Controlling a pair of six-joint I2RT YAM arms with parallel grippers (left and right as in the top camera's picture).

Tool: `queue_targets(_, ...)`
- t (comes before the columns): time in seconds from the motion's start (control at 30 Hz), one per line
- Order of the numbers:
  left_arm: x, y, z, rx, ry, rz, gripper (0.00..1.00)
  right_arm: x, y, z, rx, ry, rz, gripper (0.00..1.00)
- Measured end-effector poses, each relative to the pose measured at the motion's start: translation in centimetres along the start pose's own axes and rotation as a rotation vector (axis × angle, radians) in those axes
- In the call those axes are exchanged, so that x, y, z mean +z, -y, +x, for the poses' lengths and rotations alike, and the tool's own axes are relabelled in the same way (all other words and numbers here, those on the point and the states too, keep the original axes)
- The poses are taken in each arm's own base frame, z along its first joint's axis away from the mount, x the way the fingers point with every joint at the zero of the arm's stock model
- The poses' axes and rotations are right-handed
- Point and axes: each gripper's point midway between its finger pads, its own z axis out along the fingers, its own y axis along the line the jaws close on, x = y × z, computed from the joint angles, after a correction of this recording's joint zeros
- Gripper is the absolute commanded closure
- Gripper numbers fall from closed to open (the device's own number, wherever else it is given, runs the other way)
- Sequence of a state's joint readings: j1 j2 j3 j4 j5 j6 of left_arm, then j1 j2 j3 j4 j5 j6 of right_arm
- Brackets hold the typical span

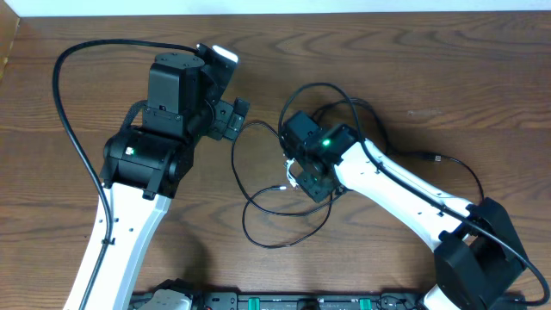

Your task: Untangle cables

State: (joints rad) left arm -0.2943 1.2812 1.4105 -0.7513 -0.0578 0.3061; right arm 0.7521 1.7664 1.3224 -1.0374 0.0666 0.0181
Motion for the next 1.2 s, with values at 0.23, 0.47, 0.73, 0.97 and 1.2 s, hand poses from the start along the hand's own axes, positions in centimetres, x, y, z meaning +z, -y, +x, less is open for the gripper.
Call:
queue_targets(0.23,0.0,0.0,0.0,0.0,0.0,0.0,0.0,0.2,-0.2,-0.3,-0.01,0.014,0.0,0.65)
queue_targets(0.47,0.0,0.0,0.0,0.0,0.0,0.0,0.01,0.2,-1.1,-0.6,-0.053,0.03,-0.013,0.63)
queue_targets(0.73,0.0,0.0,0.0,0.0,-0.001,0.0,0.01,0.2,-1.6,-1.0,-0.072,0.048,-0.024,0.62)
queue_targets(0.97,0.0,0.0,0.0,0.0,-0.001,0.0,0.0,1.4,-1.9,-0.2,-0.079,0.031,-0.037,0.66)
queue_targets(1.2,0.0,0.0,0.0,0.001,-0.001,0.0,0.0,1.6,-2.0,-0.3,-0.086,0.038,-0.041,0.76)
